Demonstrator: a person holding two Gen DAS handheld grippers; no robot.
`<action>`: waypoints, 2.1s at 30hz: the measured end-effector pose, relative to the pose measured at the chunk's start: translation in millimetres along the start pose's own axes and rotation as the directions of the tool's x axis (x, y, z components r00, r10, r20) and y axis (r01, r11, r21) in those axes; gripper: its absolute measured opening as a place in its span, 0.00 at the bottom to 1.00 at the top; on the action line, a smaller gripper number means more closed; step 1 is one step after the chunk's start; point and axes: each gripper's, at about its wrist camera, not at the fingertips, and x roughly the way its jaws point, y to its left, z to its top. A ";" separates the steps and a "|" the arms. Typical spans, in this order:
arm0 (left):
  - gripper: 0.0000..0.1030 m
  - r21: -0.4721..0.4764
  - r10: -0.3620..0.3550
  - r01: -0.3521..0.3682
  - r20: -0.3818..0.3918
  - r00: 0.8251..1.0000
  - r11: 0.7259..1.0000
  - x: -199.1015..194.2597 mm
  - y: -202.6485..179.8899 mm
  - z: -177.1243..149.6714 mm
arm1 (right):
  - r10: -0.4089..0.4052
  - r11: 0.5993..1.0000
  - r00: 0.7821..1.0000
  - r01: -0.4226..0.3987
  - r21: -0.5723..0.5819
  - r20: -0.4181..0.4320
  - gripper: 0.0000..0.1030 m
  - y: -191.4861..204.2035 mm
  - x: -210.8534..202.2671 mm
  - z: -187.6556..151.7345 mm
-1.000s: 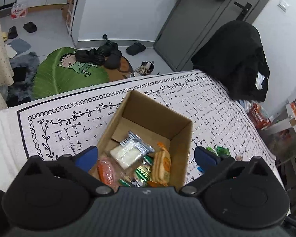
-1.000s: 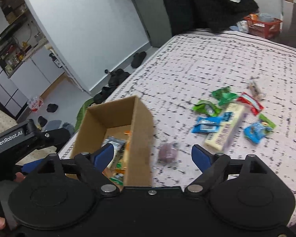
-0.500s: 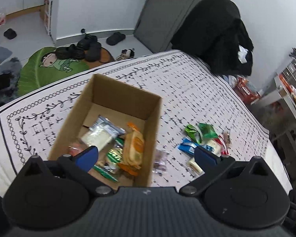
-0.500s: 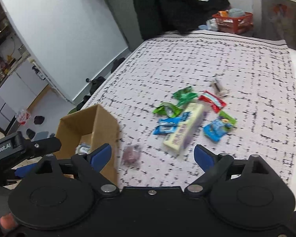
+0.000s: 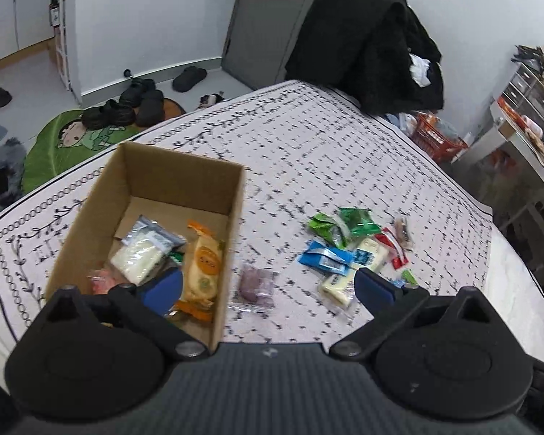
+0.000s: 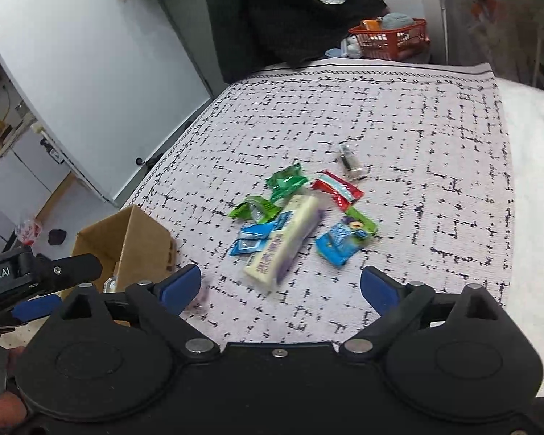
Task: Organize snacks
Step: 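Withdraw both tools from the box toward the remaining snacks, then grasp the purple pastry pack with the left gripper while the right grasps the blue-green candy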
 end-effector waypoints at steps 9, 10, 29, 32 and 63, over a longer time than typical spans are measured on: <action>0.98 0.041 0.006 -0.005 -0.022 1.000 0.999 18.7 -30.2 -7.0 | 0.013 0.997 1.000 -0.012 0.075 -0.006 0.92 -34.4 5.1 0.5; 0.98 0.045 0.005 -0.004 -0.023 1.000 0.999 20.8 -33.1 -7.9 | 0.019 0.997 1.000 -0.018 0.081 -0.005 0.92 -36.9 5.8 0.9; 0.98 0.063 0.077 -0.071 -0.100 0.992 0.995 81.2 -58.1 -21.1 | 0.077 0.971 0.996 -0.066 0.228 -0.042 0.92 -79.3 46.7 4.4; 0.98 0.088 0.109 -0.100 -0.103 0.989 0.991 90.3 -62.0 -21.4 | 0.100 0.968 0.993 -0.084 0.236 -0.056 0.92 -80.5 54.2 5.3; 0.55 0.273 0.389 -0.366 -0.037 0.920 0.890 159.6 -72.2 -44.0 | 0.175 0.944 0.980 -0.140 0.298 -0.097 0.45 -97.4 102.9 11.9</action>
